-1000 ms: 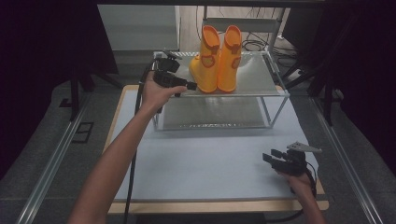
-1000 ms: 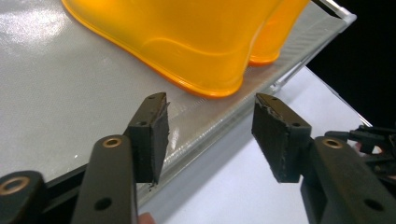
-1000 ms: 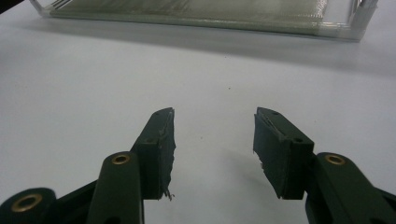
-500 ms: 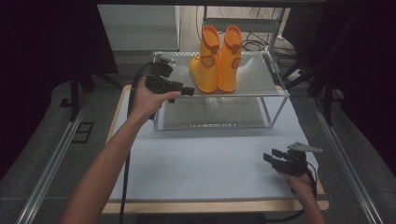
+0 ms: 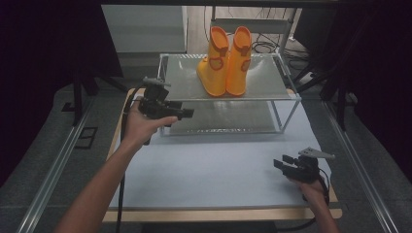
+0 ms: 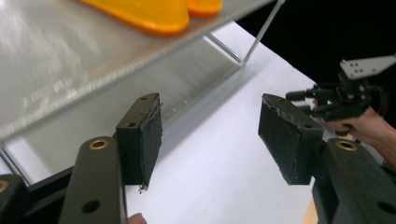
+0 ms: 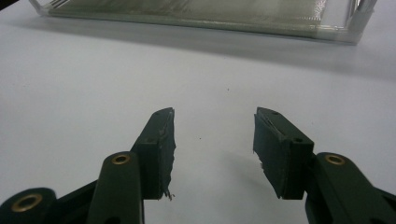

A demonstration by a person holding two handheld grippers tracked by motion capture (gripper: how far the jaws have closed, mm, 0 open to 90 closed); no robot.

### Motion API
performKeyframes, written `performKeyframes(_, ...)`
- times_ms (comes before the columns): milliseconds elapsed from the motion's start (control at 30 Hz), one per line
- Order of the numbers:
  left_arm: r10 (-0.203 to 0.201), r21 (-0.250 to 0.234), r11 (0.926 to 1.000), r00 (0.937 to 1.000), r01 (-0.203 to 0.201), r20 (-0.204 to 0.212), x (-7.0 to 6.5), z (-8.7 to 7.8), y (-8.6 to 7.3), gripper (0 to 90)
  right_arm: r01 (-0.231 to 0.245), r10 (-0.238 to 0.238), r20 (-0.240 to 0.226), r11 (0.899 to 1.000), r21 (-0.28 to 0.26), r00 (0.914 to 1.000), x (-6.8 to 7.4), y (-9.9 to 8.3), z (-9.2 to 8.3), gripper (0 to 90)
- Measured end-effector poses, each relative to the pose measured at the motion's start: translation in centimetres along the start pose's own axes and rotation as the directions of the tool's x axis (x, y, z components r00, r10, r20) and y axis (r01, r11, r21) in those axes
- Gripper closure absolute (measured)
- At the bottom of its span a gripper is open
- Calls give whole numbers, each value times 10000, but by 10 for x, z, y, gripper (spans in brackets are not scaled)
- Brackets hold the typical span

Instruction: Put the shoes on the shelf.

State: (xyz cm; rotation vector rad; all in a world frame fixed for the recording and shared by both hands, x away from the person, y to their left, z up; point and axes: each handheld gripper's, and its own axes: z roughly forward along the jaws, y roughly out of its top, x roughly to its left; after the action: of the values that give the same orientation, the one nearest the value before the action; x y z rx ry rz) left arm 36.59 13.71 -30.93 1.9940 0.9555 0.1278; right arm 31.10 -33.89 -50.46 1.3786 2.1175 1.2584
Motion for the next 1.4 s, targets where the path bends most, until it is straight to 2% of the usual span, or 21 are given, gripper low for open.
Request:
performKeyframes(233, -1, 41, 10000, 9998, 2, -180, 4, -7, -41, 389, 68, -68, -14, 10000, 64, 10000, 1, 0, 2, 482)
performKeyframes(367, -209, 56, 9998, 9997, 210, -127, 9, -6, -65, 381, 154, -154, -22, 9998, 91, 9999, 2, 0, 5, 480)
performKeyframes(500, -587, -182, 9981, 9983, 586, -32, 14, 0, -91, 381, 258, -257, -5, 9996, 105, 9997, 3, 0, 6, 480)
performKeyframes(733, -841, 98, 9964, 9960, 845, -298, 24, 19, -129, 380, 258, -258, -25, 9995, 191, 9997, 3, -1, 7, 480)
performKeyframes(867, -960, 201, 9951, 9951, 965, -243, 28, 26, -144, 375, 272, -272, -18, 9993, 248, 9996, 3, -1, 7, 480)
performKeyframes(1067, -926, 232, 9953, 9944, 939, -512, 29, 31, -159, 369, 280, -280, -6, 9993, 239, 9996, 3, -1, 7, 480)
performKeyframes(1200, -1064, 34, 9943, 9928, 1067, -544, 30, 31, -164, 369, 296, -296, 18, 9993, 221, 9996, 4, -1, 7, 479)
performKeyframes(1400, -955, 81, 9953, 9934, 962, -640, 30, 32, -166, 369, 328, -329, 65, 9994, 136, 9994, 4, -1, 7, 474)
